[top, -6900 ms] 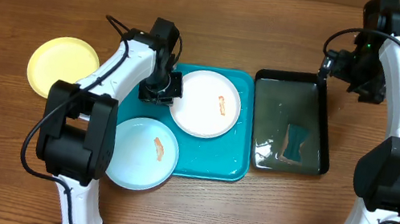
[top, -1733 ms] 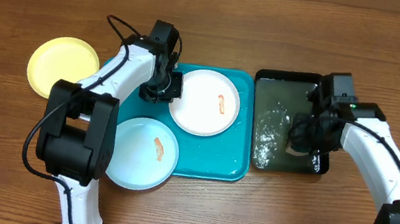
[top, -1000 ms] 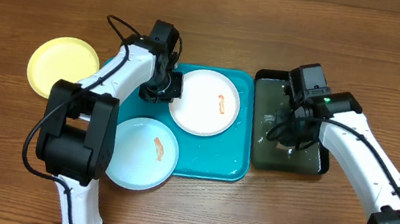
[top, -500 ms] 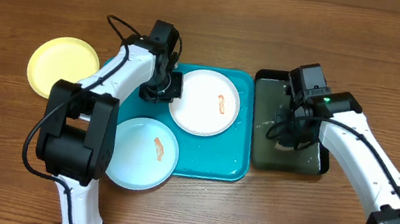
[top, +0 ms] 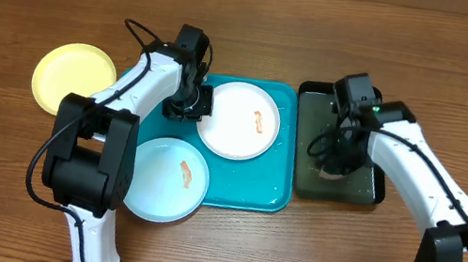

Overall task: Clean dirty plates on tray and stack at the side
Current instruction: 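Scrub the white plate surface with the sponge in right gripper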

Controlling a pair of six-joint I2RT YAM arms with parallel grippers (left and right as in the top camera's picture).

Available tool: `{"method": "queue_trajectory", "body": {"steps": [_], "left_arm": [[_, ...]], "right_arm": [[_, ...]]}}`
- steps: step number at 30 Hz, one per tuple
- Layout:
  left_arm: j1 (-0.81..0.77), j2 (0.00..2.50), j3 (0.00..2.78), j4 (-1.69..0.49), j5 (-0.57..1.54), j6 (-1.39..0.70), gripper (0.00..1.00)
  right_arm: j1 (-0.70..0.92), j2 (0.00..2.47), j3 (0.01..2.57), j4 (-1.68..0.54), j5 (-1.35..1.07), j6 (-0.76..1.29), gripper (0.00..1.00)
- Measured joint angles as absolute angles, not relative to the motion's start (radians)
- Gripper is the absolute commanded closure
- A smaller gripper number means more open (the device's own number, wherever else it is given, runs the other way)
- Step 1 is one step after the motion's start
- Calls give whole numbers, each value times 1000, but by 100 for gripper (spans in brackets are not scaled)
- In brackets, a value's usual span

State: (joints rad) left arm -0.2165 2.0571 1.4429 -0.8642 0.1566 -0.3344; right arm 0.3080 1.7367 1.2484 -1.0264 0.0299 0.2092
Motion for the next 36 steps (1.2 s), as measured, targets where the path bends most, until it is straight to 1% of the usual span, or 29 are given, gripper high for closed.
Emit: {"method": "queue_trajectory", "body": {"steps": [5,9,13,18,21,26,31,36], "left_arm": [[-216,2057,1443,-865,157,-338,96],[-216,2057,1443,-865,157,-338,96],[-216,2057,1443,-864,157,-338,96],[-216,2057,1443,-864,157,-338,96],[-216,2057,1443,-864,157,-338,96],[-216,2057,1443,-864,157,-338,96],[-216,2057,1443,-864,157,-338,96],[-216,2057,1443,-864,157,-338,96]], "right_arm": [[308,1738,1442,-1102,10,209,96],[314,1738,1552,-1058,-85,209,96],[353,1738,1572,-960,-201,210,96],[437,1747,1572,-901,-251,213,96],[492,1789,1573,-881,-219,223,96],[554,1918,1573,-852,-96,235,96],[571,2007,1572,-847,0,236,96],[571,2032,1572,-833,52,241,96]]}}
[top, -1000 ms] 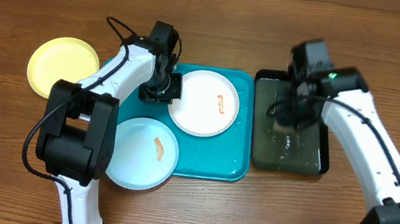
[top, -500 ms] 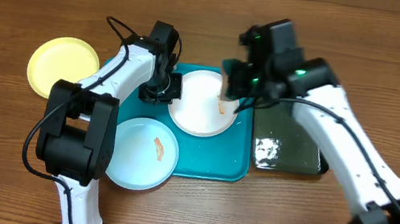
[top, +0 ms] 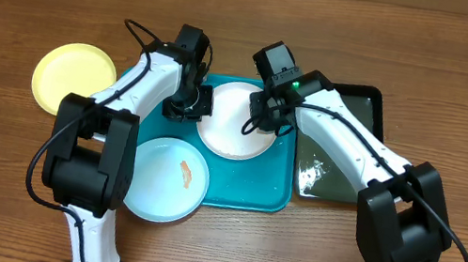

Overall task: Clean dirty plates on tray and stack at the side
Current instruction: 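Scrub the white plate surface with the sponge in right gripper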

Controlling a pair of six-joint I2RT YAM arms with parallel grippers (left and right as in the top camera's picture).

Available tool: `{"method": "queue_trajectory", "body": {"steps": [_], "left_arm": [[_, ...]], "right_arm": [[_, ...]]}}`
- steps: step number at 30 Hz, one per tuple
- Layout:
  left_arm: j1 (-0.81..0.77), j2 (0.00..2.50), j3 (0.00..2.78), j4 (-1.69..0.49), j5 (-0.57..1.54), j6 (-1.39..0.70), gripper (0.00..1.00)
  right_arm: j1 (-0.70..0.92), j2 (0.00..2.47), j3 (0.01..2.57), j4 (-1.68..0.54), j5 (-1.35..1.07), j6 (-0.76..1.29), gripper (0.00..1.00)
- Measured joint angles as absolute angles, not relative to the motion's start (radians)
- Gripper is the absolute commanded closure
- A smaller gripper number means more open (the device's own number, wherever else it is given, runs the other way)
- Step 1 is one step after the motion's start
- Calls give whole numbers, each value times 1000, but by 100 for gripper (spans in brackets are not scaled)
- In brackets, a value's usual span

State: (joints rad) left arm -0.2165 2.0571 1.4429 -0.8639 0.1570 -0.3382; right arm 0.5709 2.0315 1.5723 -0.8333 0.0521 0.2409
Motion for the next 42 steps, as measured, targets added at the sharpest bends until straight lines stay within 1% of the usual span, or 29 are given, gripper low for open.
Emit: {"method": "queue_trajectory", "body": {"steps": [25,29,34,42], "left_arm": [[-216,2057,1443,-864,157,-339,96],[-216,2057,1443,-864,157,-339,96],[-216,2057,1443,-864,156,-339,96],[-216,2057,1443,-864,155,-339,96]], "right_arm": [[570,2145,1573,-805,75,294,96],[565,2156,1581,-804,28,297,96],[546,2159,1582,-789,-91,301,96],[544,2183,1593,-764,-356,286,96]]}}
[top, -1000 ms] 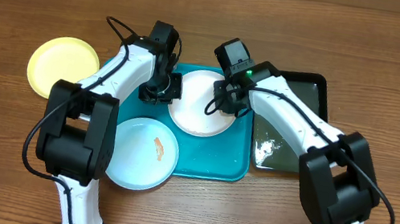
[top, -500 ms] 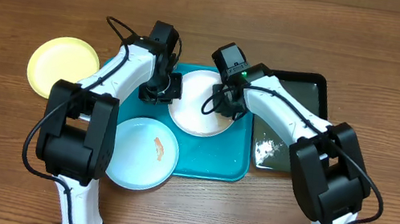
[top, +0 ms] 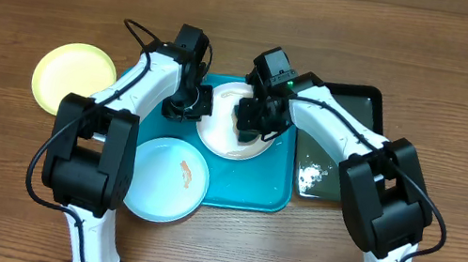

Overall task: Clean dirty plates on tray and stack at the side
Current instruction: 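Scrub the white plate surface with the sponge in right gripper, then place sponge back in black tray and raise right arm aside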

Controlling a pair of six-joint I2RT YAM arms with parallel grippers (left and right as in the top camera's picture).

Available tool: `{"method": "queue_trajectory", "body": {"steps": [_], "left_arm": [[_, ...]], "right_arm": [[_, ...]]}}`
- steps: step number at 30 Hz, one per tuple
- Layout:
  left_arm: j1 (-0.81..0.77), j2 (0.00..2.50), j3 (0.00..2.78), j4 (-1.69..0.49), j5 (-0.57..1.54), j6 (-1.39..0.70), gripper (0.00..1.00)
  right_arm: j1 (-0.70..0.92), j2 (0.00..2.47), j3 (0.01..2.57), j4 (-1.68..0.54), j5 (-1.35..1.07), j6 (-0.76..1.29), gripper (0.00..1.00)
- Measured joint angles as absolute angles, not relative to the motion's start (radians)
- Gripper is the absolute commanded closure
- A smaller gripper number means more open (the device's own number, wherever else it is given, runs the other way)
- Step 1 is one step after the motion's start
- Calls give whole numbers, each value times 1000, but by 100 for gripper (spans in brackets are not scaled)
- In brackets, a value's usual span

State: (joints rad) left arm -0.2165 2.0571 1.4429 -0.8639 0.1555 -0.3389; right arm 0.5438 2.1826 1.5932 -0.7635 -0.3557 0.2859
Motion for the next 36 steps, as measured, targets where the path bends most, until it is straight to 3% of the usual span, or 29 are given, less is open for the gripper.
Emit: {"method": "queue_trajectory", "body": {"steps": [6,12,22,29,34,35,36], "left_arm": [[-216,2057,1443,-863,156,-339,96],[-216,2057,1443,-863,156,-340,96],[-216,2057,1443,-862,156,-340,96],[-216,2057,1443,-861,156,-340,96],[-216,2057,1443,-860,157,-340,96],[-216,2057,1443,-860,157,-340,96],[-216,2057,1443,-859,157,-340,96]], "right_arm": [[518,2188,1699,-831,-518,274,96],[424,2135,1845,-1045,-565,228,96],[250,2026,1867,-1501,-226,160,96],[203,2026,1746,-1502,-64,156,96],[204,2026,1587,-1372,-35,155,96],[204,2026,1564,-1355,-32,155,89],[204,2026,1536,-1333,-28,156,72]]}}
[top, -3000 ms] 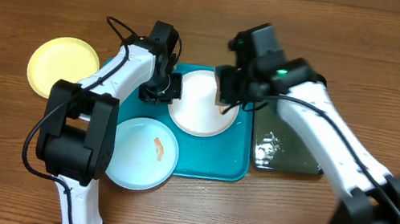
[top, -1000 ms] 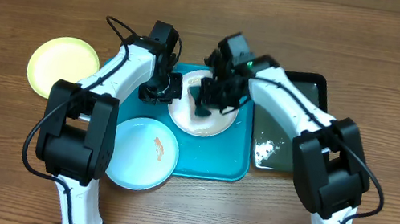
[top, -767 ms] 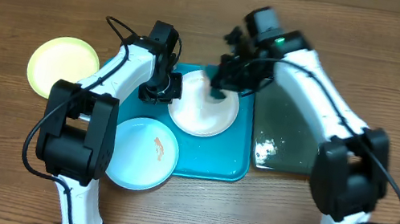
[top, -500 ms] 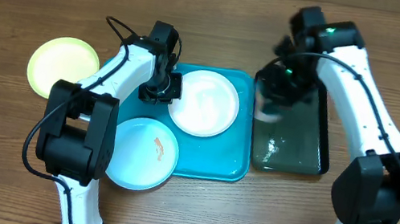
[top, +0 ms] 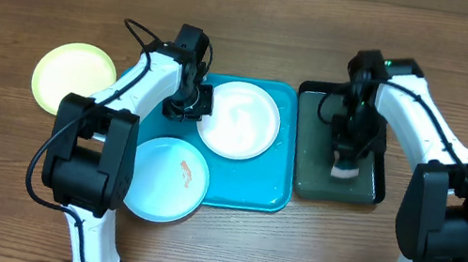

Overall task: Clean dirty plates on tray and stack at the side
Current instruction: 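Place sponge back in black tray and raise right arm aside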

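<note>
On the teal tray (top: 255, 188) lie two plates. The white plate (top: 240, 121) at the back shows no stain. At the tray's front left, the light blue plate (top: 157, 190) carries an orange smear (top: 186, 173). My left gripper (top: 192, 107) is shut on the white plate's left rim. Over to the right, my right gripper (top: 344, 159) is down in the dark basin (top: 301, 185), shut on a pale sponge (top: 342, 171). A yellow plate (top: 71, 78) sits on the table left of the tray.
The dark basin stands right beside the tray's right edge. Cables loop off both arms near the tray's back edge. Bare wooden table lies behind the tray and in front of it.
My right gripper with the sponge has gone from the white plate to the dark basin on the right. The white plate is now free of its orange stain. The left arm has not moved.
My right gripper was first in the basin while the white plate bore an orange stain. It was then over the white plate, and later pressed on it with the sponge. Now it is back in the basin and the plate looks clean. The left gripper held the rim throughout.
</note>
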Controlling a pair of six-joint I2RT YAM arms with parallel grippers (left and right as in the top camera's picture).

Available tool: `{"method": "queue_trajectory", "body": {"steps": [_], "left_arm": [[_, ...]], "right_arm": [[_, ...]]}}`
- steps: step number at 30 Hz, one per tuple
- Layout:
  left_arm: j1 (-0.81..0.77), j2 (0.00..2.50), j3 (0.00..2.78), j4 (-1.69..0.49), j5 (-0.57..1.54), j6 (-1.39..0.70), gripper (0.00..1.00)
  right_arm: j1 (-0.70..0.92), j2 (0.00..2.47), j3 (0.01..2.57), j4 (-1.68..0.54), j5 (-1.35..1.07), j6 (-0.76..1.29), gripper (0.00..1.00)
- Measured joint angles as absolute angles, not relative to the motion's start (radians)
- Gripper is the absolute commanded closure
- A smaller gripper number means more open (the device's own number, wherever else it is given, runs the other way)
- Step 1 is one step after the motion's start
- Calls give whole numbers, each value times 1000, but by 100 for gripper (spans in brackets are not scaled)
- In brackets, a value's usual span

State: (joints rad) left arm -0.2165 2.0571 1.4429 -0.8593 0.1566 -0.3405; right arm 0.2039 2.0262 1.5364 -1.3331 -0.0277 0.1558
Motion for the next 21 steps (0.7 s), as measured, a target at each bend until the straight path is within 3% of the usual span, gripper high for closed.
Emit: {"method": "queue_trajectory", "body": {"steps": [4,5,14,21], "left_arm": [[-216,2057,1443,-859,157,-340,93],[-216,2057,1443,-858,156,-340,91],[-216,2057,1443,-852,156,-341,78],[-216,2057,1442,-852,155,-341,78]], "right_arm": [[204,2026,1479,-1301,-20,146,41],[204,2026,1479,-1301,-20,152,37],[173,2026,1568,-1323,-20,152,24],[-44,2026,1653,-1310,-22,167,15]]}}
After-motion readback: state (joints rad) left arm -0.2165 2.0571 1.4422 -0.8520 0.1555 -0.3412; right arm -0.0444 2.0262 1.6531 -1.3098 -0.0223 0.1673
